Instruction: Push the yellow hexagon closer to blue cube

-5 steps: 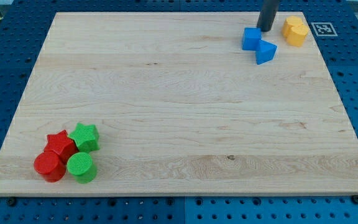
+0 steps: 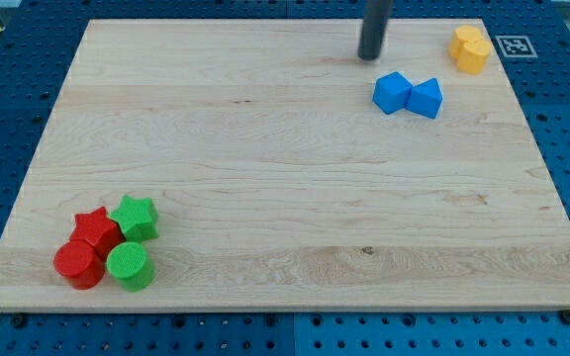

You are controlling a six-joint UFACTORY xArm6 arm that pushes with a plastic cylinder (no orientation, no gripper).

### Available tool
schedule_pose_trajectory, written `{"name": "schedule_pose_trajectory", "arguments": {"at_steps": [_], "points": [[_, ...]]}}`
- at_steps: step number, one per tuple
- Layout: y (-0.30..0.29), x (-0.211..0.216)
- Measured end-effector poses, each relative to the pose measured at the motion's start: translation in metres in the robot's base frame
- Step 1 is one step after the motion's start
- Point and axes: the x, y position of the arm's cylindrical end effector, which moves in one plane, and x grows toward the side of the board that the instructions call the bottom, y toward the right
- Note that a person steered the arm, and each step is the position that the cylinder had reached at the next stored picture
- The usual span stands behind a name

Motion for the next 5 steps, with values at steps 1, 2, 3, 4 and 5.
{"name": "schedule_pose_trajectory", "arguments": {"at_steps": [1,2,3,4,5], "points": [[0.024,-0.048],[0.077,-0.058],[0.128,-0.058],[0.199,-0.053],[0.219,-0.021]]}}
